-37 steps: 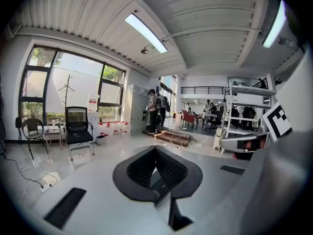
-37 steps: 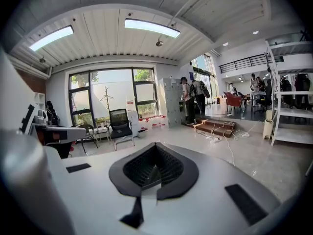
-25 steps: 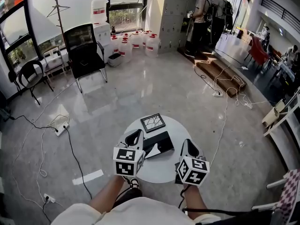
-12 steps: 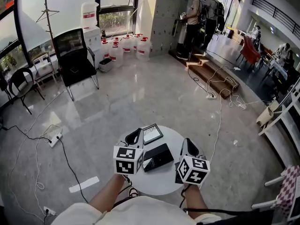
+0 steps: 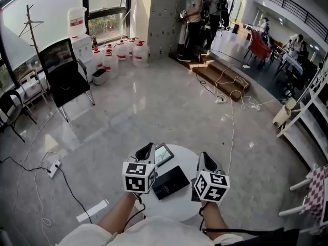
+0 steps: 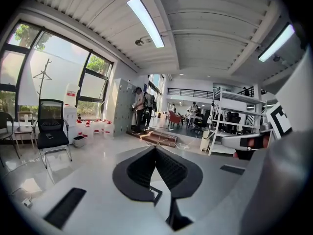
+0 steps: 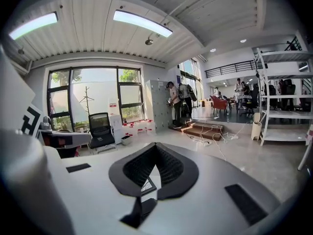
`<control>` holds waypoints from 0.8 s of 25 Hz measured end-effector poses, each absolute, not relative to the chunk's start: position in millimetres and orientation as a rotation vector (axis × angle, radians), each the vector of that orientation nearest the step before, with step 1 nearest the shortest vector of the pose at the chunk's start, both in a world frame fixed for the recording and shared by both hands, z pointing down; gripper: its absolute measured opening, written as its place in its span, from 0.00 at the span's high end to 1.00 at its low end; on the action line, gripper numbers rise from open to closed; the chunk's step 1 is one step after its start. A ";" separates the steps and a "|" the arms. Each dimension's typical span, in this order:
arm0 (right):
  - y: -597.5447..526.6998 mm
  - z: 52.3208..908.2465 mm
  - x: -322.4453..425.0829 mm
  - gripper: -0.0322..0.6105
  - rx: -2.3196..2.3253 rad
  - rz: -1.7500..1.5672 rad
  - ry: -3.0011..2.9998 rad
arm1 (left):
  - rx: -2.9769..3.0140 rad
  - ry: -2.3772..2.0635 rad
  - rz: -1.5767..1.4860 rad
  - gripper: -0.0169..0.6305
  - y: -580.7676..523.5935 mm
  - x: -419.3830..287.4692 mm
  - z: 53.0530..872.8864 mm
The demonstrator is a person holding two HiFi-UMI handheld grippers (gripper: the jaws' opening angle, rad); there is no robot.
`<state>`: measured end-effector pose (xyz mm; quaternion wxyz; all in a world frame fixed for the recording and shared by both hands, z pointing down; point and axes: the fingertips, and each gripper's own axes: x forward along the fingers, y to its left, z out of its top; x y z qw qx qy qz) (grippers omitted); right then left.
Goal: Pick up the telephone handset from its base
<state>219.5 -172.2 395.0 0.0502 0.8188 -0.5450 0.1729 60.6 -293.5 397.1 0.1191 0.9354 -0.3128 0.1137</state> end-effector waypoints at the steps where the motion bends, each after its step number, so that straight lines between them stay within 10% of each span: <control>1: -171.7 397.8 221.6 0.91 2.503 0.538 -1.645 | 2.733 -0.898 0.340 0.95 -295.5 63.5 400.4; 20: -169.6 462.8 227.9 0.91 2.405 0.756 -1.655 | 2.569 -0.905 0.583 0.95 -281.4 59.5 484.6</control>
